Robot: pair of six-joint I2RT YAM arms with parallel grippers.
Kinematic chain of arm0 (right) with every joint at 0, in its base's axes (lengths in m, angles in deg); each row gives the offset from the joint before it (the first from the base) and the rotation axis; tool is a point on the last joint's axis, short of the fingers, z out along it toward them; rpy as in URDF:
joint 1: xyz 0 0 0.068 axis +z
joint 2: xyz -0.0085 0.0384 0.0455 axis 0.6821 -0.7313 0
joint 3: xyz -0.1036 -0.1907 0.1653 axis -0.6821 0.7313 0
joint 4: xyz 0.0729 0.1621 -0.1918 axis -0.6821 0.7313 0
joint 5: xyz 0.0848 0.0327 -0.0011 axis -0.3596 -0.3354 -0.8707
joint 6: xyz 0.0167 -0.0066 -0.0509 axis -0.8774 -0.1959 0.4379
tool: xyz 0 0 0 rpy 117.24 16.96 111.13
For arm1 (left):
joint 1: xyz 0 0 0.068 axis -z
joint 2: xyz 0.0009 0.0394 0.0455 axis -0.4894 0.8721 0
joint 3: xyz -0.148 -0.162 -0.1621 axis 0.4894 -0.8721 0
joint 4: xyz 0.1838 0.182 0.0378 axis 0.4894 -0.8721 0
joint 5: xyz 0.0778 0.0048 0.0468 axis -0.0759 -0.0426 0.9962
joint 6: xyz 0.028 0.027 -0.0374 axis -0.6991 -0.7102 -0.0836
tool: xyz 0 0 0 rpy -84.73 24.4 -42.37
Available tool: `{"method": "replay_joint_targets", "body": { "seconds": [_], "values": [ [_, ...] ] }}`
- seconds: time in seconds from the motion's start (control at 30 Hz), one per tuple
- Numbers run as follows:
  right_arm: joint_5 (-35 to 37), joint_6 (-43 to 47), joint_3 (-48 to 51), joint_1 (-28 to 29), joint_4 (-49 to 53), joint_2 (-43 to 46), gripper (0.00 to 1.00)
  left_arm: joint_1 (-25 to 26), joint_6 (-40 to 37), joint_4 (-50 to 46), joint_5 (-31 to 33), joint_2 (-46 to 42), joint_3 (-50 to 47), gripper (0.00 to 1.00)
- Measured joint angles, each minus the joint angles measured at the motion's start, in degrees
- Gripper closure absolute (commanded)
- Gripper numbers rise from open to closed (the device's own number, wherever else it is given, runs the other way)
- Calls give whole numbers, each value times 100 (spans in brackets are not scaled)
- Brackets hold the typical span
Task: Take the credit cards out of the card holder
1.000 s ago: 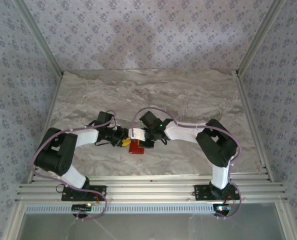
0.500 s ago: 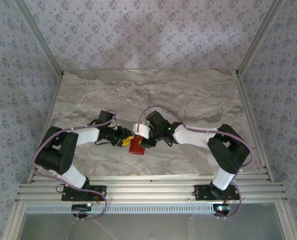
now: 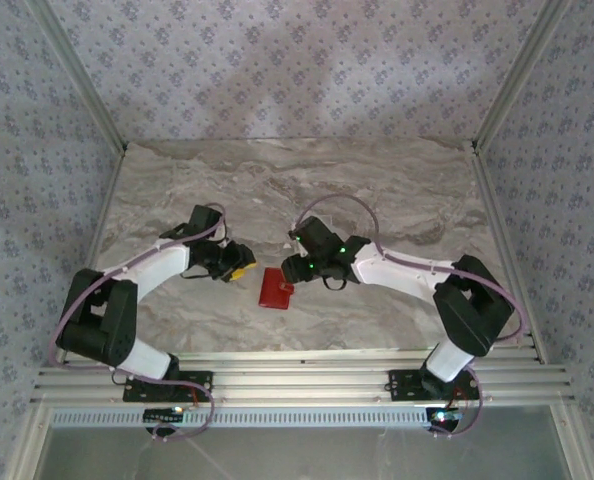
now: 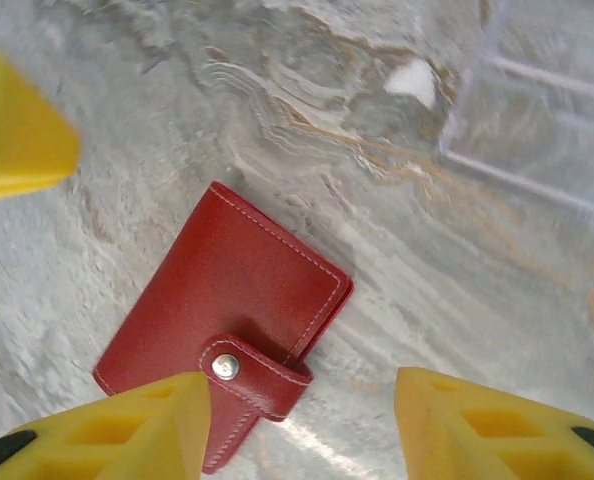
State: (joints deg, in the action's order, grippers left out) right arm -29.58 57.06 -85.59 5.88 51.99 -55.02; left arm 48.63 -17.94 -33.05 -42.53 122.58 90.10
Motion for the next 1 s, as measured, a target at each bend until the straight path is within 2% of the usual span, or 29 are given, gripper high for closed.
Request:
{"method": "replay_joint_targets", "body": {
  "seconds": [0.2, 0.4, 0.57, 1.0],
  "values": [
    [-24, -1211, -483, 151, 549, -605, 28, -22, -286, -282, 251, -68, 0, 56],
    [15, -1650, -1263, 378, 1062, -1215, 26, -22, -466, -433, 313, -70, 0, 56],
    [68, -1790, -1504, 404, 1346, -1440, 29, -22, -522, -437, 313, -107, -2, 55],
    [337, -2033, -1451, 411, 1792, -1495, 48, 17, -522, -461, 382, -221, -31, 55]
  ]
}}
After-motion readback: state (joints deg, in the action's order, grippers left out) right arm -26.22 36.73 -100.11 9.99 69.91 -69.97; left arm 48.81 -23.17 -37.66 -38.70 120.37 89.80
